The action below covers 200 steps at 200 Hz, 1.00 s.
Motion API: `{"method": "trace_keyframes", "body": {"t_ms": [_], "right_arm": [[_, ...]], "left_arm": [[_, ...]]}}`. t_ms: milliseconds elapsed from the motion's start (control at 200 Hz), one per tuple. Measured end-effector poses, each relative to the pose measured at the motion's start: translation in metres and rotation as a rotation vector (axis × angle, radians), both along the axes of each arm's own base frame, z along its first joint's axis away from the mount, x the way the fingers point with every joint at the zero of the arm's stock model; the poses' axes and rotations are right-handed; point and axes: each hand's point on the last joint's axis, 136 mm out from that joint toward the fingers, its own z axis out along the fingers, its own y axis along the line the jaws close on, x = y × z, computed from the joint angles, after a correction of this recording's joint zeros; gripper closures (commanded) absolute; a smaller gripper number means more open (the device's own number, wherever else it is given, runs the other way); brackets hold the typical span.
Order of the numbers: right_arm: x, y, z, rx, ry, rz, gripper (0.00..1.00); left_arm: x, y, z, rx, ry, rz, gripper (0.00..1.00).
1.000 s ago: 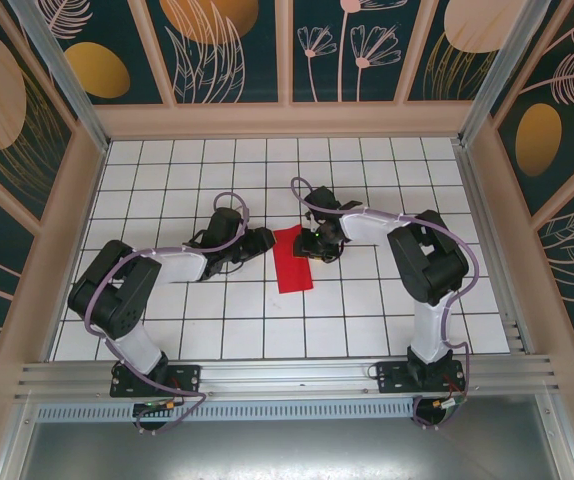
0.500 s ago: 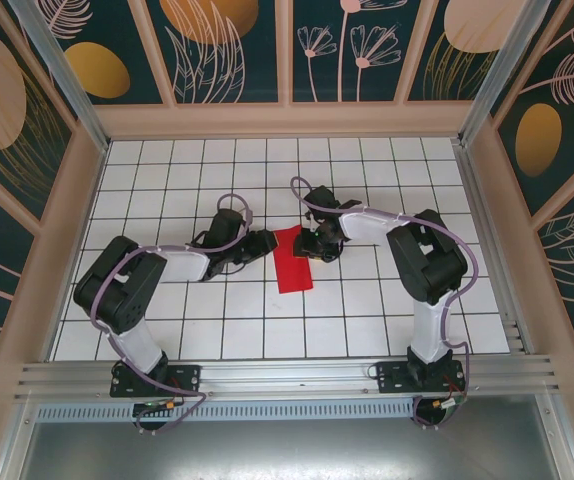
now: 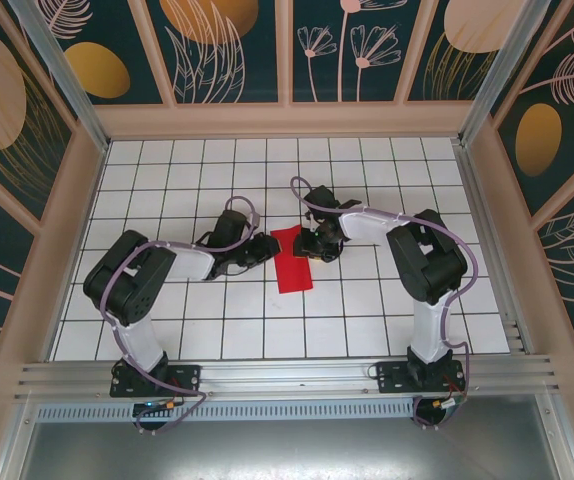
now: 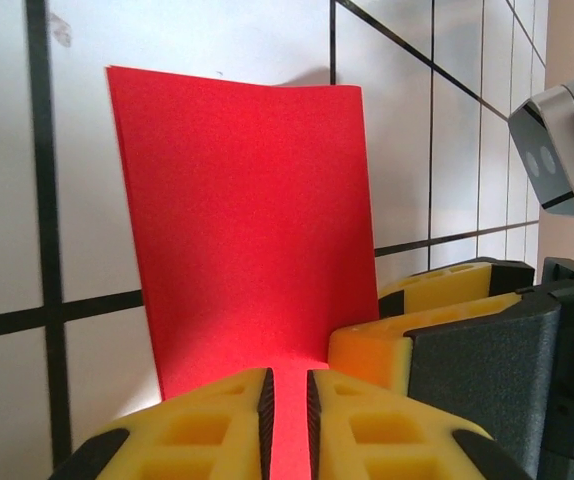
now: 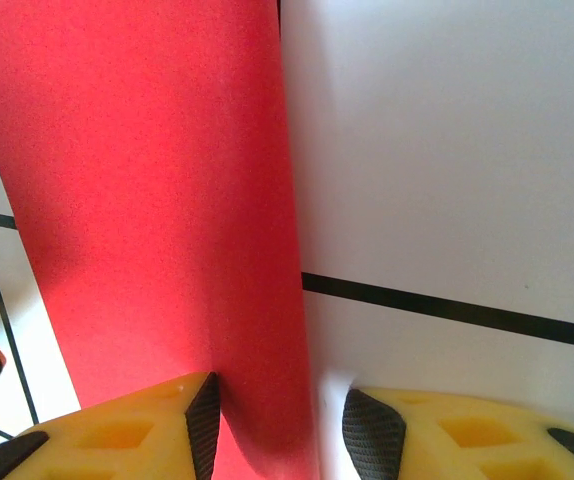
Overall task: Fold a paper plane with a square sheet of paper (pick it up from the middle)
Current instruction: Hold the square sheet of paper at the center of the table.
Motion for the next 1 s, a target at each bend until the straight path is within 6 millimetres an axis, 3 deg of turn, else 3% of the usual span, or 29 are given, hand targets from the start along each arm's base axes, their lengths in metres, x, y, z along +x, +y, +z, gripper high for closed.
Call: {"method": "trace_keyframes", "body": {"t_ms": [270, 665, 1001], "right_arm": [[0.0, 0.0, 0.0, 0.0, 0.002, -0.003, 0.53], [0.0, 0.0, 0.0, 0.0, 0.001, -0.003, 0.54], [0.0, 0.001, 0.003, 0.008, -0.007, -0.008, 0.54]], "left_arm": [[0.01, -0.012, 0.005, 0.022, 0.013, -0.027, 0.88], [0.0, -0.012, -0.025, 0.104, 0.116, -0.053, 0.95], [0.0, -0.013, -0.027, 0.11, 0.127, -0.056, 1.0]]}}
